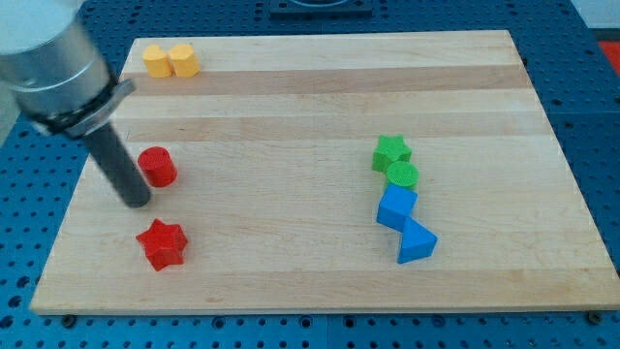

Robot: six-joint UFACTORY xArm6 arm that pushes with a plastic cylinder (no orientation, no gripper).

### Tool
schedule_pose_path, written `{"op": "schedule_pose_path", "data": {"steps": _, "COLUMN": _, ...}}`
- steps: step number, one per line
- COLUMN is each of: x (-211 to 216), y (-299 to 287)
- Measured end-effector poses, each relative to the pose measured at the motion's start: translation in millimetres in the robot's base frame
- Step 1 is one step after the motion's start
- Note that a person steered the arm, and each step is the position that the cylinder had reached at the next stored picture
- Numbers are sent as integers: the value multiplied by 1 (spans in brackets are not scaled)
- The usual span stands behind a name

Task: Place the red circle horizontal to yellow hexagon

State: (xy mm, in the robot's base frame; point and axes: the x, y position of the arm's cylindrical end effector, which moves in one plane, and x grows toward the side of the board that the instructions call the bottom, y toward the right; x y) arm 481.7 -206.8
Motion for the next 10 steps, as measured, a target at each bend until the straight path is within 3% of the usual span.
{"op": "schedule_pose_path", "data": {"steps": 2, "x": -101, "y": 33}}
{"op": "schedule_pose_path", "data": {"steps": 3, "x": -120, "y": 34}}
{"op": "schedule_pose_path", "data": {"steps": 6, "x": -148, "y": 34}}
{"op": "schedule_pose_path", "data": {"steps": 8, "x": -134, "y": -29}}
{"op": "schedule_pose_path", "data": {"steps": 10, "x": -171, "y": -2}}
